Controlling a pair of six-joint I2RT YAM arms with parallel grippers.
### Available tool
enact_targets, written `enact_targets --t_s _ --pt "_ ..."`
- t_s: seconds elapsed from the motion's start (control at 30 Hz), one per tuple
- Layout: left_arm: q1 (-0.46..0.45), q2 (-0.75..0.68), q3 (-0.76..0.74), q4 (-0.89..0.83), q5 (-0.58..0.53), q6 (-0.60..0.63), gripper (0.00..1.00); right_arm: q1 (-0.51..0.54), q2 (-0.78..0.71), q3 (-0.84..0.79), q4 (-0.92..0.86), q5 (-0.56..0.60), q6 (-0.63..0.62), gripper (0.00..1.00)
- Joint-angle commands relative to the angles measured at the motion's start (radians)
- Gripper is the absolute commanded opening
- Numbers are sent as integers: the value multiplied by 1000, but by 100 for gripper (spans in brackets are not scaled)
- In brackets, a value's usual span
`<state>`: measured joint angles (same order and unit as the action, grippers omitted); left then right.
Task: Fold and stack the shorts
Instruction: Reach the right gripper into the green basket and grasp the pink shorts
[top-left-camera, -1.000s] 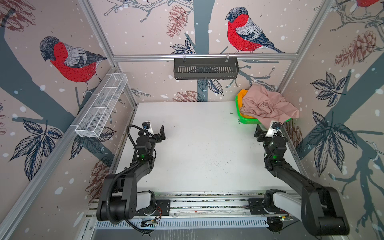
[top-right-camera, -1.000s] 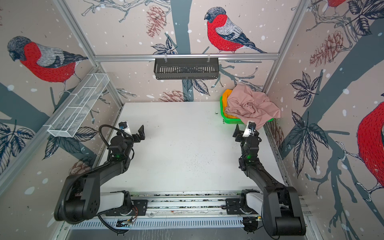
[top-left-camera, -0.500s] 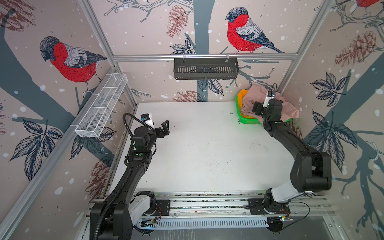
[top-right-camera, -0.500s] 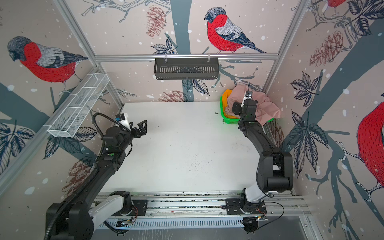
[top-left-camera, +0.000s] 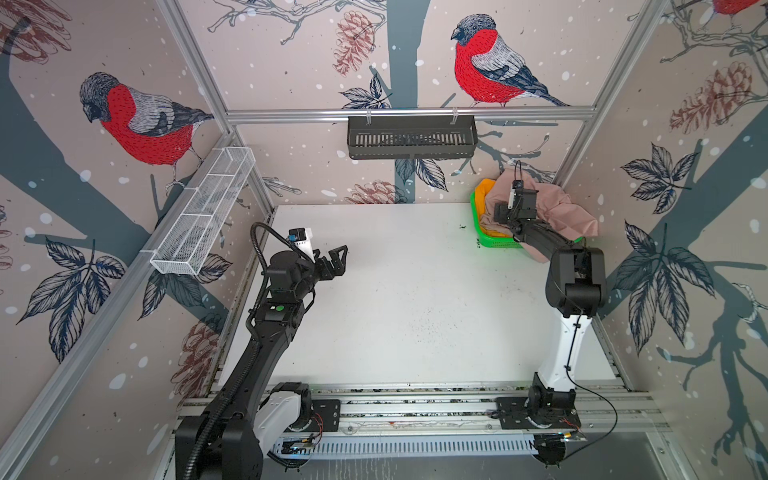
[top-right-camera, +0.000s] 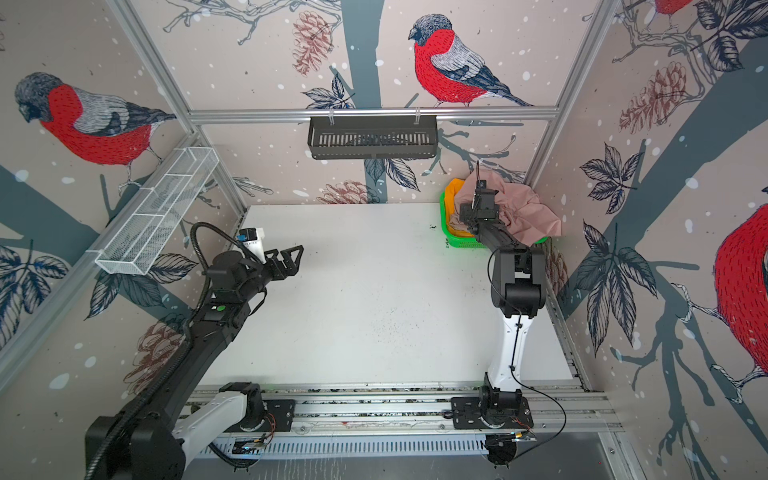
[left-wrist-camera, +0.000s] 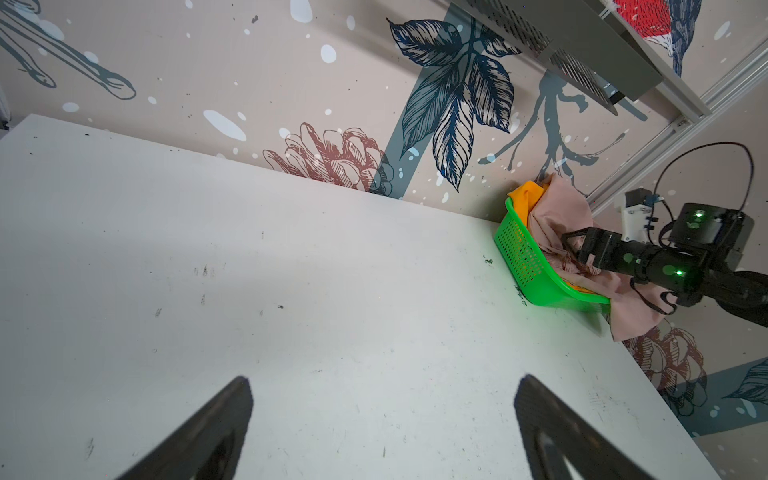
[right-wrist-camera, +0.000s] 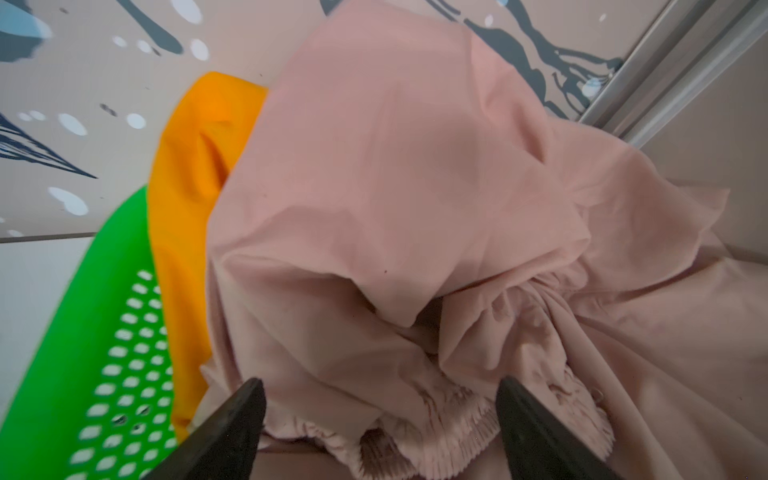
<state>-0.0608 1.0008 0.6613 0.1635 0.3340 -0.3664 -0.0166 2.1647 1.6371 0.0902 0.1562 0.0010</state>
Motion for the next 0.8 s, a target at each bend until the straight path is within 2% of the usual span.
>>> enact_targets --t_s 0.0,0.07,0.2,0.27,0.4,0.43,0.53,0.77 --pt "-2 -10 12 -18 1 2 99 -19 50 56 5 -36 22 86" --pt "-2 -13 11 -19 -1 2 99 -30 79 88 5 -84 49 85" --pt "-2 -25 53 -95 12 -6 99 -59 124 144 17 -242 104 71" --pt "-2 -41 74 -136 17 1 99 -73 143 168 28 -292 134 55" --pt "-2 -83 70 -173 11 25 99 -105 150 202 31 -408 211 10" --pt "-2 -92 62 -173 5 27 99 -111 141 202 34 -439 229 3" --pt "-2 -108 45 -163 2 23 99 -121 85 169 42 -477 261 2" --pt "-2 -91 41 -146 13 15 99 -107 -175 -94 180 -480 266 1"
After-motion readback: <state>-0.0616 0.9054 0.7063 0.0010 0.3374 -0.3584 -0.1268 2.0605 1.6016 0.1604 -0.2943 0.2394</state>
